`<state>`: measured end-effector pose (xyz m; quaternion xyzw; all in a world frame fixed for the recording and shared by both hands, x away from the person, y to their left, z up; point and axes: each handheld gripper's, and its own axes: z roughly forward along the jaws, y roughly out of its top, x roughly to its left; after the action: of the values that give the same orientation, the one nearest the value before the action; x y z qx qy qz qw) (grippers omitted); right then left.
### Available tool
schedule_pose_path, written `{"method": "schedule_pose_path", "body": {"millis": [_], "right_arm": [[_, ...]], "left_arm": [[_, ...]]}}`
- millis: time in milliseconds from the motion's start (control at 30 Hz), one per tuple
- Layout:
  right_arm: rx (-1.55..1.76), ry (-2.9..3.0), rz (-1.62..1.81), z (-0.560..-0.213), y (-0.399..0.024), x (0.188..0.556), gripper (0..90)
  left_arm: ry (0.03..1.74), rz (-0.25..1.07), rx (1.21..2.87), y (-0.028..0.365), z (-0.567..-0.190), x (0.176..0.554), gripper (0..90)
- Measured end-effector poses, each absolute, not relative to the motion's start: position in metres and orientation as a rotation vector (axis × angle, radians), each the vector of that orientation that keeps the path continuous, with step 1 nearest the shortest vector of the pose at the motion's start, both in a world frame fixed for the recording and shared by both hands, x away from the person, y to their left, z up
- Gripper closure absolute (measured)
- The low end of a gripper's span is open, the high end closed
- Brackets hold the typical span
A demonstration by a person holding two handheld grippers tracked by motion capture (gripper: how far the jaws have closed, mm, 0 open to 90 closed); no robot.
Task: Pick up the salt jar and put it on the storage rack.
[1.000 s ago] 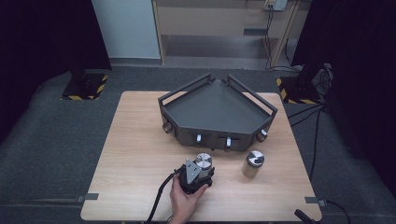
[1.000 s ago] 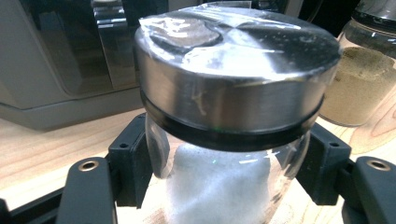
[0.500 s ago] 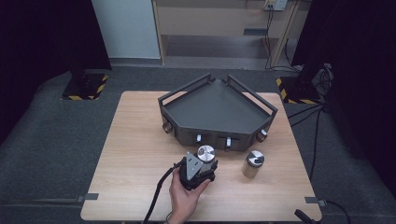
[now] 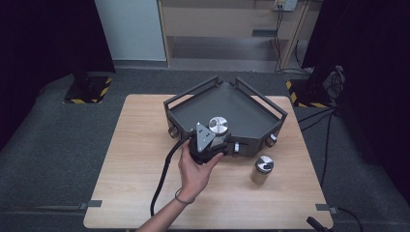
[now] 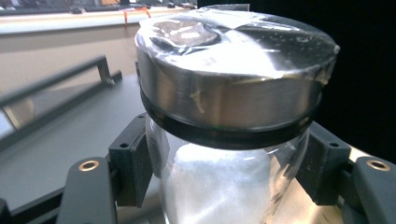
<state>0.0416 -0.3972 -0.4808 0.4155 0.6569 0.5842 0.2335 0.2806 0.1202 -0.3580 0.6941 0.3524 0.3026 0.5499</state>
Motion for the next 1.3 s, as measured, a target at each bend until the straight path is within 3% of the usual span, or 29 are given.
{"method": "schedule_pose_path", "body": {"millis": [600, 1033, 1300], "right_arm": [[1.183, 1.782, 1.581, -0.483, -0.402, 0.044, 4.7], [1.217, 1.769, 1.565, -0.486, -0.406, 0.045, 4.8], [1.235, 1.767, 1.57, -0.488, -0.407, 0.045, 4.8]], "left_arm": [[0.823, 0.774, 1.63, 0.087, -0.32, 0.37, 30.0], [0.955, 0.777, 1.659, 0.066, -0.348, 0.435, 30.0], [1.028, 0.753, 1.684, 0.063, -0.361, 0.455, 30.0]]}}
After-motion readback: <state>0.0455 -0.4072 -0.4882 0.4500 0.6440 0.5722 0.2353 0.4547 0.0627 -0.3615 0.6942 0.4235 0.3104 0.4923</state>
